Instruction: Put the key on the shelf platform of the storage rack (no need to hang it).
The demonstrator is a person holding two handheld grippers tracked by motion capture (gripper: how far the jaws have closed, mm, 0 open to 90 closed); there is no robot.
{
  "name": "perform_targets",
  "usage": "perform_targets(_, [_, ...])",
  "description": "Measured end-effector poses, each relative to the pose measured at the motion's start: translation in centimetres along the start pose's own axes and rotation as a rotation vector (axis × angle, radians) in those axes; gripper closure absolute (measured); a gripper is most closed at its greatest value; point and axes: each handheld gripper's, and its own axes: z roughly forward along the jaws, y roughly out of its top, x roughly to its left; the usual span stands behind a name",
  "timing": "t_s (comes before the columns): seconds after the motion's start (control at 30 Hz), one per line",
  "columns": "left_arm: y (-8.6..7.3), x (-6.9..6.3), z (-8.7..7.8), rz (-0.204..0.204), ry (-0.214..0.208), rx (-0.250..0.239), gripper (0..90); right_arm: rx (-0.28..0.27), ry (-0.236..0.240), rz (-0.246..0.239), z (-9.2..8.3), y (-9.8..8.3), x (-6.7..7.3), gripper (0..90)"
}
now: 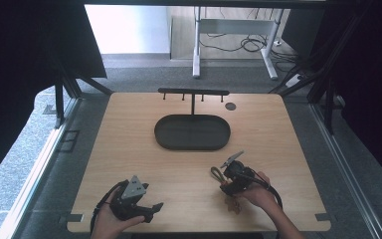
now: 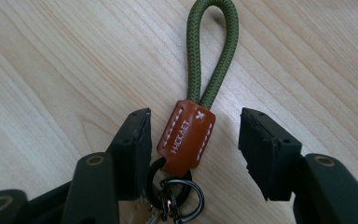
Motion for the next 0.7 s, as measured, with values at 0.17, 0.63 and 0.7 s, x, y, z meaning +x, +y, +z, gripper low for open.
perform_targets(0.17, [-0.01,0.03,-0.01,-0.001,0.0,0.0,22.1,0.012,0.002,-0.008,0.35,0.21,0.18,48.4])
perform_targets(0.63, [-0.01,0.03,-0.02,0.0,-0.002,-0.001,22.0,0.034,0.003,-0.004,0.79,0.4,0.37,60.1])
perform_targets(0.7, [-0.02,0.05,-0.04,-0.001,-0.002,-0.001,22.0,0.035,0.006,-0.002,0.78,0.42,0.34,62.5])
